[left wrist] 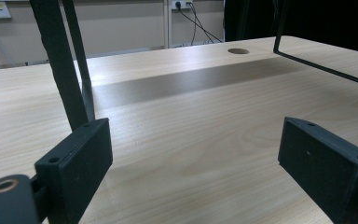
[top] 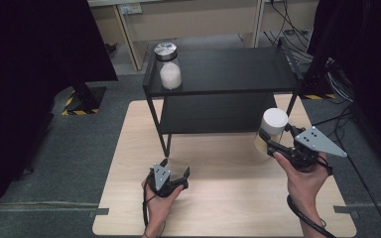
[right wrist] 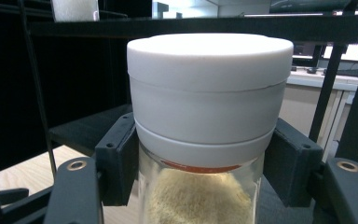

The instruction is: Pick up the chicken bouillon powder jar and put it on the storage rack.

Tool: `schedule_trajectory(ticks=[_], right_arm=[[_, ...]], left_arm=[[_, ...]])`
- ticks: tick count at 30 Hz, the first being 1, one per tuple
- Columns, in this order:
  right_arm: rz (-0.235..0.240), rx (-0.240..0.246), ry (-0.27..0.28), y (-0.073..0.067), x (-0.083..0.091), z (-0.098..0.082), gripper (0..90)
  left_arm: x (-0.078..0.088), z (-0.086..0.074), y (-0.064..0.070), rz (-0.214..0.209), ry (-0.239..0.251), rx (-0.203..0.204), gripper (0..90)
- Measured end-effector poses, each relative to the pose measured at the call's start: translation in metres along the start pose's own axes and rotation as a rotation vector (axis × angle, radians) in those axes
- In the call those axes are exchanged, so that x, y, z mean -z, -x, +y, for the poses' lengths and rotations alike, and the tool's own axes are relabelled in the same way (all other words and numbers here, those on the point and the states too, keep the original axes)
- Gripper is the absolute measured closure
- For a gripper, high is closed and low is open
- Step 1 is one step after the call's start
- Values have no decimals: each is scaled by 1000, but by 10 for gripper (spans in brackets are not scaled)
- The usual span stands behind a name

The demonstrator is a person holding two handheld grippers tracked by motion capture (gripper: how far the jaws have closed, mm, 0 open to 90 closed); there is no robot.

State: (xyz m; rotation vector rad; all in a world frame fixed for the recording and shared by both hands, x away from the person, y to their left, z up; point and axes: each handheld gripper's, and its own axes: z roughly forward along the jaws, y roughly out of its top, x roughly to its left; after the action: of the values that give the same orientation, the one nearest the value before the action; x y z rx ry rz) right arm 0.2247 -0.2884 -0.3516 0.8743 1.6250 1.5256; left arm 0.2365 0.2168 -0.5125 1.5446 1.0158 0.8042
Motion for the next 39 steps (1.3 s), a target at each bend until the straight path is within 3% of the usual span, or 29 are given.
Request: schedule_trajectory(ticks=[30,39], right_arm=[[-22,31,69,-2,-12,64,353],[-23,19,88,-1,-18,81,353]], left_arm=[[0,1,0,0,-4,1,91],[0,1,0,-1,-6,-1,91]])
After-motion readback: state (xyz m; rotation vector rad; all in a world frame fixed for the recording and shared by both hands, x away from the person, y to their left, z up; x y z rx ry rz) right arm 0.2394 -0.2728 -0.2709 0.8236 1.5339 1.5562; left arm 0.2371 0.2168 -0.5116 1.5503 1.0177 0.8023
